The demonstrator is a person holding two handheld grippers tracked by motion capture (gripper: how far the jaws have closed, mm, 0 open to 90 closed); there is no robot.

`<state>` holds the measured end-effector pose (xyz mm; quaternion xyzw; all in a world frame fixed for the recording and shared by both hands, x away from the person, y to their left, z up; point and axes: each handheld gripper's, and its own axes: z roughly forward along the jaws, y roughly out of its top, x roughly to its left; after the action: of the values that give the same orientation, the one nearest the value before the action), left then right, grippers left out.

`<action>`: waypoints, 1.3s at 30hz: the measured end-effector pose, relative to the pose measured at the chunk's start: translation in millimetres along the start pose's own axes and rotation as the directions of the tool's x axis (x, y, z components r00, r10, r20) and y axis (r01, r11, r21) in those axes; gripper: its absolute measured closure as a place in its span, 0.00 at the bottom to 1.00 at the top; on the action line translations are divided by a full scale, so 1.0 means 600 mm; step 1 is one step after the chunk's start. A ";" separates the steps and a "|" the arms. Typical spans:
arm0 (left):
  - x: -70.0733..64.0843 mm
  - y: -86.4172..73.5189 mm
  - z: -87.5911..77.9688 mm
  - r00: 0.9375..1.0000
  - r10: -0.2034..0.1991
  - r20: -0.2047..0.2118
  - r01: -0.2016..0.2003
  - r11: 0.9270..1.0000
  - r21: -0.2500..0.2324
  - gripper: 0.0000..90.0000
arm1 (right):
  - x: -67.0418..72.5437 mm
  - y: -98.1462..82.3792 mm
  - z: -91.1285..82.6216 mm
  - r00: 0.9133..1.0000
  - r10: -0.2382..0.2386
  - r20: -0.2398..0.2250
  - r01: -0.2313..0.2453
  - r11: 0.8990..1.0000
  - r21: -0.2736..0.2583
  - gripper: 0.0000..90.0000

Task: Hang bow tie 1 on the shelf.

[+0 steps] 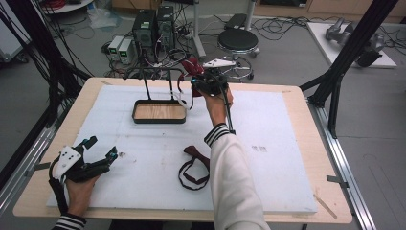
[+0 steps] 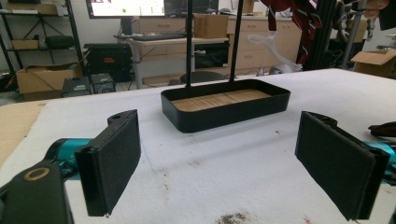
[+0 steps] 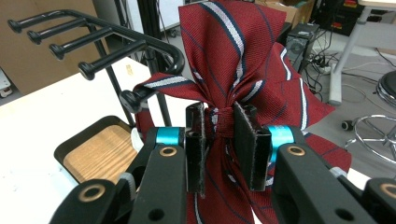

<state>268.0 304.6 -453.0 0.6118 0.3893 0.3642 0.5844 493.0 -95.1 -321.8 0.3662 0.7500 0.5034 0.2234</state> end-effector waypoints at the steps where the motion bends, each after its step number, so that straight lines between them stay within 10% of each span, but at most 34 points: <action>1: 0.000 0.000 0.000 1.000 0.000 0.000 0.000 1.000 0.000 0.16 | -0.001 0.000 0.000 1.000 0.001 0.000 -0.001 1.000 0.003 0.83; 39: 0.001 0.000 0.000 1.000 -0.003 0.001 0.003 1.000 -0.002 0.16 | -0.012 -0.028 0.037 1.000 0.006 -0.028 -0.001 0.987 0.161 0.83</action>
<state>268.0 304.9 -453.1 0.6107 0.3895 0.3632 0.5860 507.7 -91.3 -346.4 0.3771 0.7907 0.4467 0.1814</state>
